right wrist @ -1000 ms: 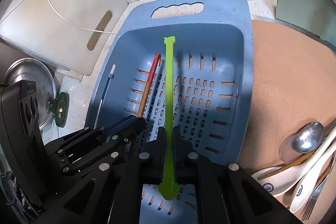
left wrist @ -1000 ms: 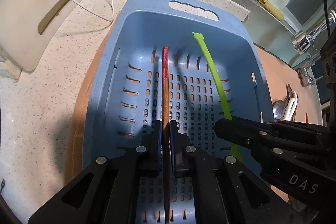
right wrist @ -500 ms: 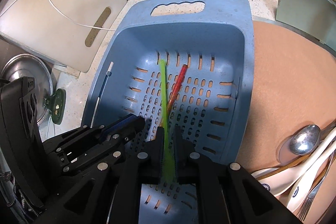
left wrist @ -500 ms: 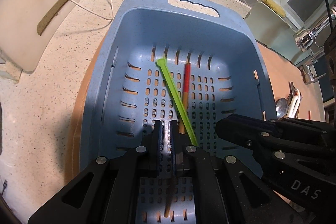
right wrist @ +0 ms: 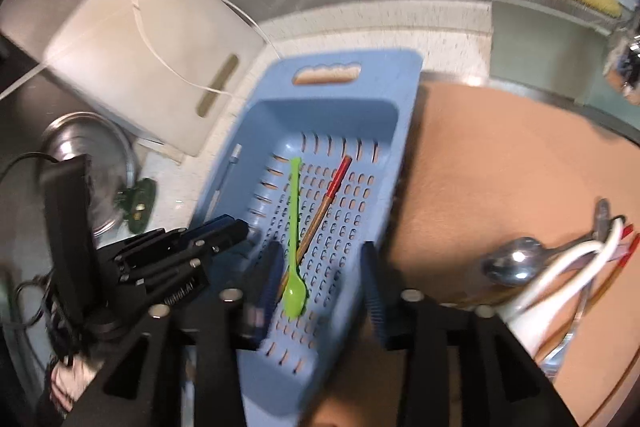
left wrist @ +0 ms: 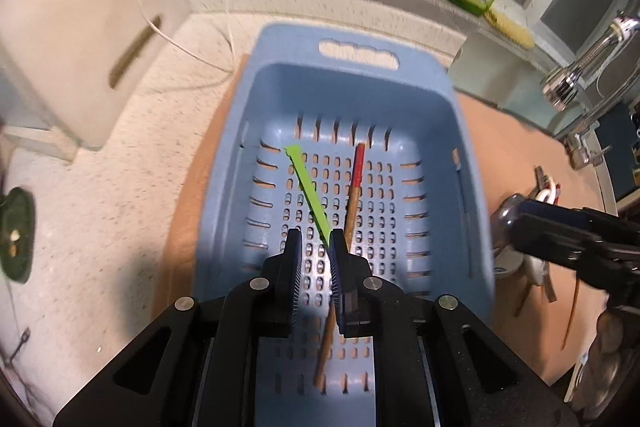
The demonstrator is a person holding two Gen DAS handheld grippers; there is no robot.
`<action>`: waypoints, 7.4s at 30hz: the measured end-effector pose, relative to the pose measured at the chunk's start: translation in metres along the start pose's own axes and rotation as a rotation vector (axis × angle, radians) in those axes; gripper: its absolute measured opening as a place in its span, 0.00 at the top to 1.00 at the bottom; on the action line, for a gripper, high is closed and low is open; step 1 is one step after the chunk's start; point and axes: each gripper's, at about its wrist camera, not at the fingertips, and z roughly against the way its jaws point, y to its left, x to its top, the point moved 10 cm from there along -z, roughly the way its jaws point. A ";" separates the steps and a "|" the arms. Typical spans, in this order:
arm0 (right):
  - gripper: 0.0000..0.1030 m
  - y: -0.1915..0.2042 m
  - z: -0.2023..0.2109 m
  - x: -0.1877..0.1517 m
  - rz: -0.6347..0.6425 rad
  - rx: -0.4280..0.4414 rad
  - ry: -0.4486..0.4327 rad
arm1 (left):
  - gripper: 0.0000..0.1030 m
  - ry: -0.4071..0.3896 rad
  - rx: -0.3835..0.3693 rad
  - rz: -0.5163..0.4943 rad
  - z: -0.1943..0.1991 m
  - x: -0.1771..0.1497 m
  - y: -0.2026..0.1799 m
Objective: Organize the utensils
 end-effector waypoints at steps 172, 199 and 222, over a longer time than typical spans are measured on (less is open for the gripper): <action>0.96 -0.266 0.068 -0.086 -0.503 0.086 0.159 | 0.78 0.148 -0.188 -0.469 -0.028 -0.134 -0.318; 0.85 -0.243 0.051 -0.070 -0.287 -0.178 0.238 | 0.77 0.112 -0.182 -0.510 -0.016 -0.150 -0.339; 1.00 -0.222 0.078 -0.062 -0.286 -0.089 0.118 | 0.78 0.064 -0.197 -0.467 0.010 -0.138 -0.321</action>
